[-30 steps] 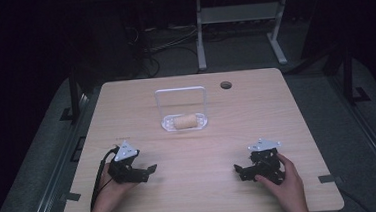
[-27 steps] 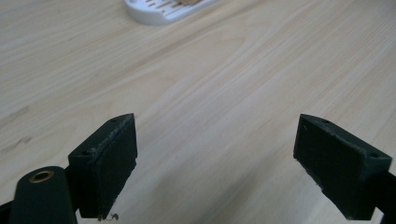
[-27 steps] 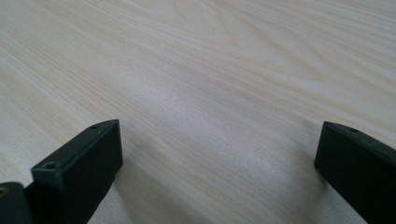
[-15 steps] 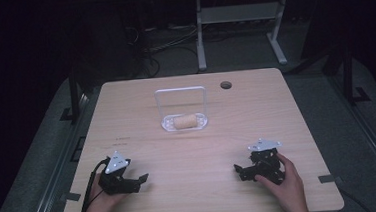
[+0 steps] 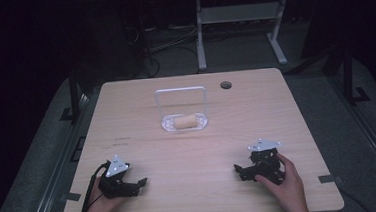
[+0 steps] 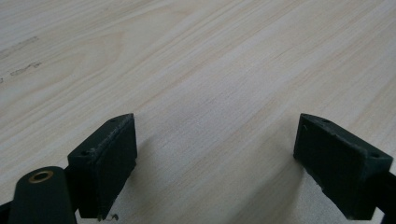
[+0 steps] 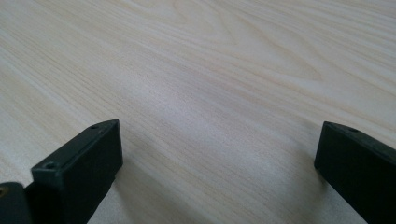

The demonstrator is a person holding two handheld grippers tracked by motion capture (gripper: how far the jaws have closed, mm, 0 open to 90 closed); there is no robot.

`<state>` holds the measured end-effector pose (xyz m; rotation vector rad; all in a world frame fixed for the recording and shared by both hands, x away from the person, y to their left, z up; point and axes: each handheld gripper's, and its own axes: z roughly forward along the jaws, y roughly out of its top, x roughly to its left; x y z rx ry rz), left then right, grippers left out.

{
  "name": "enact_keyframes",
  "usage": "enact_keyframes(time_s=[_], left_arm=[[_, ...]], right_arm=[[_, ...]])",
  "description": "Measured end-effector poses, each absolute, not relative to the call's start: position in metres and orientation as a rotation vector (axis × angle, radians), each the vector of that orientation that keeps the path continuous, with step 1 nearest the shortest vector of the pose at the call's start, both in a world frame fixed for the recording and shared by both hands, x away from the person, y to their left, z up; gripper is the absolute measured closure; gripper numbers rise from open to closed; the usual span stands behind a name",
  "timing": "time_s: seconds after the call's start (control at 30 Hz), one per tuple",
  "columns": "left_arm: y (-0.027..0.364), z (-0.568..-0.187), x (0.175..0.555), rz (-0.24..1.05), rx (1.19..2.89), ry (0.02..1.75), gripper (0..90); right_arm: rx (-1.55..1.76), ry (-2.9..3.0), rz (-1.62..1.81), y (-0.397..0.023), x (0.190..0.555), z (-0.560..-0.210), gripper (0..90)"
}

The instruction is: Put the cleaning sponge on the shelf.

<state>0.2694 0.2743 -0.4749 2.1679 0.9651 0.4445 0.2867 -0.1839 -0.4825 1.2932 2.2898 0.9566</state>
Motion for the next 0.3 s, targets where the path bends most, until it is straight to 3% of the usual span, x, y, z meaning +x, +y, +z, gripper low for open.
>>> enact_keyframes(time_s=[0.3], left_arm=[[0.2753,-0.4751,0.2706,0.426,2.161,0.982,12.8]], right_arm=[[1.29,2.29,0.958,-0.184,0.2868,-0.4826,0.6]])
